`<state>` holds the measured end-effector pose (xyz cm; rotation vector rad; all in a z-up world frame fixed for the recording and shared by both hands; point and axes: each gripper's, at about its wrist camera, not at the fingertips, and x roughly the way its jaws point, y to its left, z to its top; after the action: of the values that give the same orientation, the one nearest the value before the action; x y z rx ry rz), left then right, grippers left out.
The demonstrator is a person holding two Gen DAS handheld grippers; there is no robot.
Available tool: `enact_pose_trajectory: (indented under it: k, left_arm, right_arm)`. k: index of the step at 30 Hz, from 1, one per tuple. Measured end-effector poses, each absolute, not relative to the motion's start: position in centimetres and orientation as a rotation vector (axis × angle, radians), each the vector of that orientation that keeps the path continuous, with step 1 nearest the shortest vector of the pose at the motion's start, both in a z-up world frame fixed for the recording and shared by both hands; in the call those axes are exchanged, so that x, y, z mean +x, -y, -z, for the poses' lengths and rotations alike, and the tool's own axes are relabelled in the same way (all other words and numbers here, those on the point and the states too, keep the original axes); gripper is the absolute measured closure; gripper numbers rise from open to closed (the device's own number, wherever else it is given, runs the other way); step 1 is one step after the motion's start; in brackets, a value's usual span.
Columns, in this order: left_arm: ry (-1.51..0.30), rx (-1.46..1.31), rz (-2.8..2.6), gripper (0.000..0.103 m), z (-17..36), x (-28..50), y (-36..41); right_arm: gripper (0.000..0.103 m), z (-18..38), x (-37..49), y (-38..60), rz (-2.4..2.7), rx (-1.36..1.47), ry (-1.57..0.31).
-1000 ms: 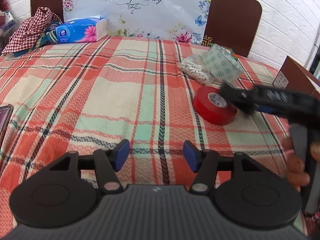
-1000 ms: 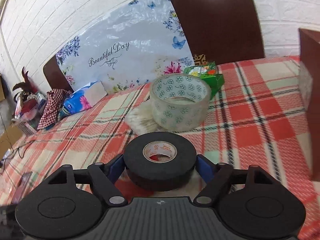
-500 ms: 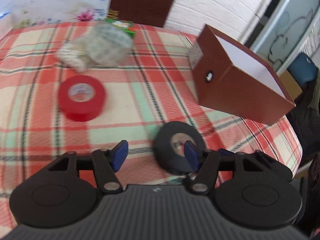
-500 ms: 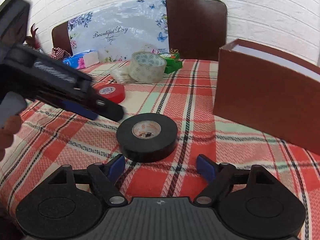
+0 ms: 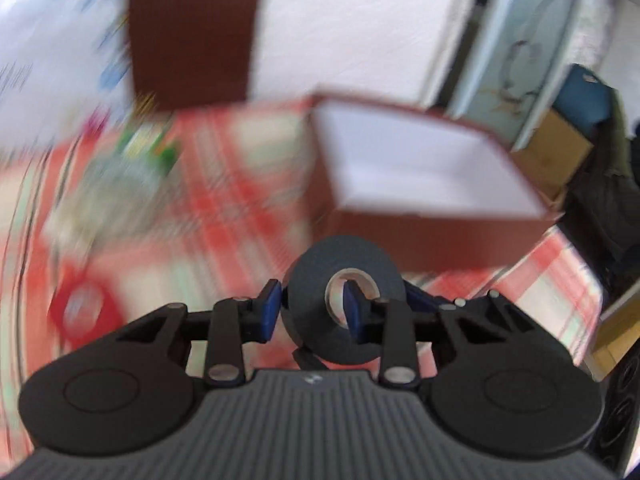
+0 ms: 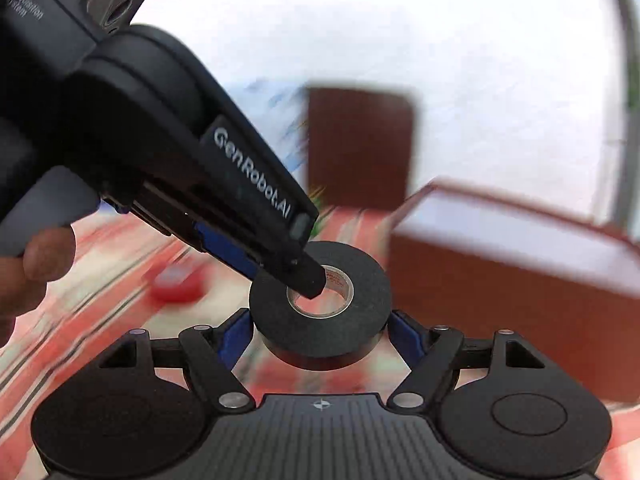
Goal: Organize objects
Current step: 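Grasp the black tape roll with the right gripper and lift it, then lower the black tape into the box and open the right gripper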
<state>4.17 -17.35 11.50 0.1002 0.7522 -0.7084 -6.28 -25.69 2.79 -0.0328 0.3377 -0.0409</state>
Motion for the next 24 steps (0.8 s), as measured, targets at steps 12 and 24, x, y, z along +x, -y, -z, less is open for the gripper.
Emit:
enact_pose_trajectory:
  k: [12,24]
  left_arm:
    - [-0.638,0.219,0.932,0.067,-12.9,4.8,33.6]
    - [-0.594,0.302,0.883,0.058,-11.5,3.0,32.9]
  right_arm:
    - [0.03,-5.3,-5.3,40.3,0.386,-0.02,-0.26]
    - [0.023,-3.3,-7.0,39.7,0.462,0.041,-0.146]
